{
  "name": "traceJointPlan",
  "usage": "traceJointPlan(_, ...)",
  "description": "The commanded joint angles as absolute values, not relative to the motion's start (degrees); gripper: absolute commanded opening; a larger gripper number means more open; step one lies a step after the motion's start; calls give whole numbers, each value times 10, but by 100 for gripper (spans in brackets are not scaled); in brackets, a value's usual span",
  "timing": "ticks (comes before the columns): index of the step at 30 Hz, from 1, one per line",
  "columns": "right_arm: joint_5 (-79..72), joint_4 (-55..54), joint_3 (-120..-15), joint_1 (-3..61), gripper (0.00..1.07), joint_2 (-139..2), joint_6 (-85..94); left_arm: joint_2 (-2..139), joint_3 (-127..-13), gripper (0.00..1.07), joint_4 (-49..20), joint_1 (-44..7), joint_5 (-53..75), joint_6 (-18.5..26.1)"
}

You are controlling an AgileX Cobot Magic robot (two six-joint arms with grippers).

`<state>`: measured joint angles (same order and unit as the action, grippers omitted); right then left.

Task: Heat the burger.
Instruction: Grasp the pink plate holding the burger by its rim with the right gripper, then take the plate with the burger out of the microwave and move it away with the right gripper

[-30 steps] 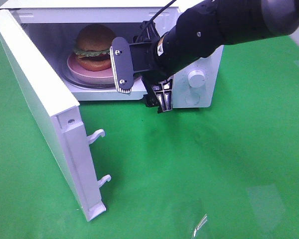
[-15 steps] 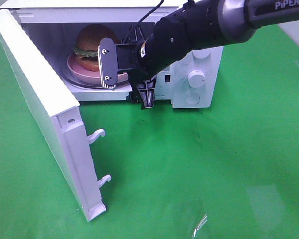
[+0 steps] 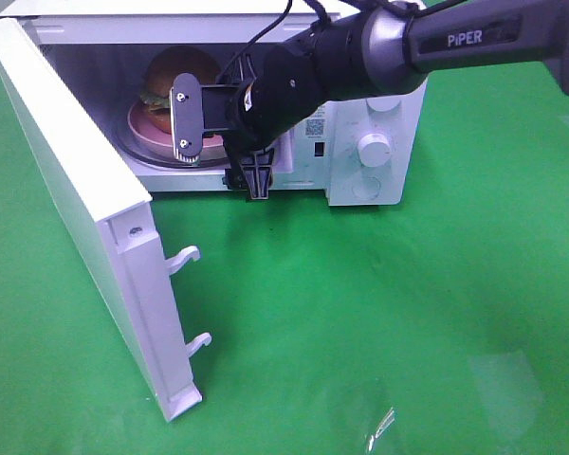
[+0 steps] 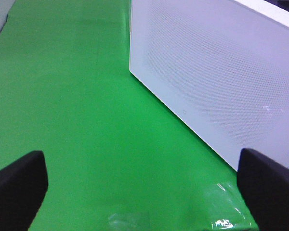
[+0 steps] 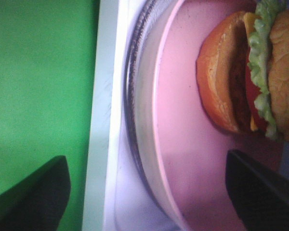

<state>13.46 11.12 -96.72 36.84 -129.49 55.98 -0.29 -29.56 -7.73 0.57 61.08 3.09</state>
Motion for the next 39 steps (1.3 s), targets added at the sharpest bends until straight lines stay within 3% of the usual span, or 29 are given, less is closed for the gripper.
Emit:
traceJointPlan(1, 140, 108, -999, 368, 83, -1319, 547, -6, -296, 100, -75, 7, 614, 28)
traceJointPlan(17, 156, 93, -1061, 367, 78, -1374, 545, -6, -296, 100, -70, 7, 614, 28)
traceJointPlan(19, 154, 83, -1061, 367, 73, -1376, 545, -6, -296, 100, -70, 7, 614, 28)
traceJointPlan(21, 154, 77, -1061, 367, 59, -1379, 545, -6, -296, 100, -70, 7, 614, 28)
traceJointPlan(24, 154, 77, -1061, 367, 55, -1379, 545, -6, -296, 100, -70, 7, 614, 28)
traceJointPlan(25, 156, 76, -1061, 367, 43, -1379, 544, -6, -296, 100, -70, 7, 614, 28)
traceJointPlan(26, 156, 76, -1061, 367, 43, -1379, 544, -6, -296, 100, -70, 7, 614, 28)
traceJointPlan(28, 156, 59, -1061, 367, 19, -1379, 539, -6, -296, 100, -70, 7, 614, 28)
traceJointPlan(29, 156, 59, -1061, 367, 19, -1379, 539, -6, -296, 100, -70, 7, 614, 28)
traceJointPlan(30, 156, 49, -1061, 367, 10, -1379, 539, -6, -296, 100, -70, 7, 614, 28)
traceJointPlan(31, 156, 49, -1061, 367, 10, -1379, 539, -6, -296, 100, -70, 7, 614, 28)
traceJointPlan(32, 156, 46, -1061, 367, 2, -1379, 539, -6, -296, 100, -70, 7, 614, 28)
traceJointPlan(39, 187, 46, -1061, 368, 0, -1373, 551, -6, -296, 100, -70, 7, 614, 28)
